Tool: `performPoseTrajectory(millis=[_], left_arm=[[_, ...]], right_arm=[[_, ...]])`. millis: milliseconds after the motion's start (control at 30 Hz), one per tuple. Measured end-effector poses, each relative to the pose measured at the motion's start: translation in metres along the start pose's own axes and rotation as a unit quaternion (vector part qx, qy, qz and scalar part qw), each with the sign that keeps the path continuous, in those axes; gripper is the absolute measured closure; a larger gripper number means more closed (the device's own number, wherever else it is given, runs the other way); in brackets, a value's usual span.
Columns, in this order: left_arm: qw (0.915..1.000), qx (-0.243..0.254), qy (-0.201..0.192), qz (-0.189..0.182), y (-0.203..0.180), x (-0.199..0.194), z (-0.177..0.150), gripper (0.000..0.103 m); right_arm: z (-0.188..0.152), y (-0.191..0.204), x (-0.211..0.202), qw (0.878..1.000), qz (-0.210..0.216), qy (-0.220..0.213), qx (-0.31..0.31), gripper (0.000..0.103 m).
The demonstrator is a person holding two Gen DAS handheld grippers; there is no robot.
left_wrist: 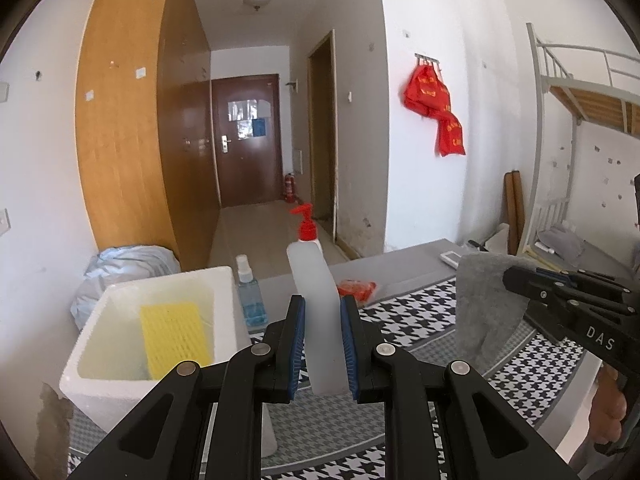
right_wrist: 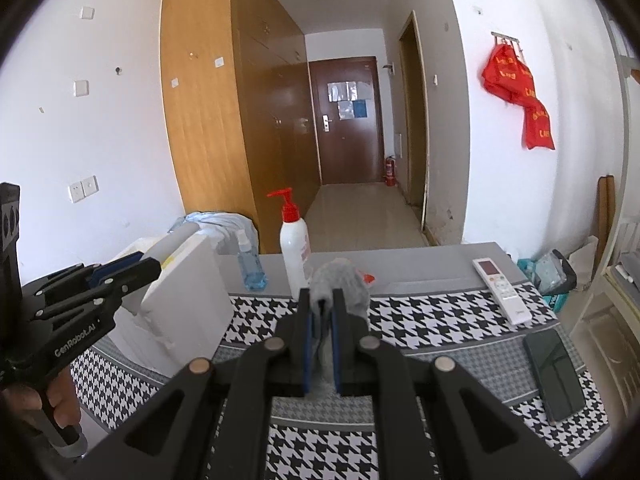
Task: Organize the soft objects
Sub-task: 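Carry the foam stick with the left tool over the foam box while the right tool carries the cloth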
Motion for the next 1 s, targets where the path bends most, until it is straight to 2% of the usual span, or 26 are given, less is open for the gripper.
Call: performPoseTrajectory(millis=[500, 1000], left_arm=[[0.9992, -0.019, -0.012, 0.032, 0.03, -0.006, 0.012, 0.084], [0.9952, -0.042, -0.002, 0.088, 0.076, -0.002, 0.008, 0.084]], right_arm=[[0.023, 0.038, 0.011, 0.999, 0.039, -0.013, -0.028, 0.092], [0.03, 0.07, 0.03, 0.997, 0.071, -0.006, -0.038, 0.092]])
Point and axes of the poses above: each gripper's, at about its wrist camera, not at the fingertips, and x roughly the way its jaws point, y to its left, z to its top, the point moved 8 cm from there along x, roughly the way its jaws point, and after that the axes turned 3 degrees about z, right-handed, at the moved point
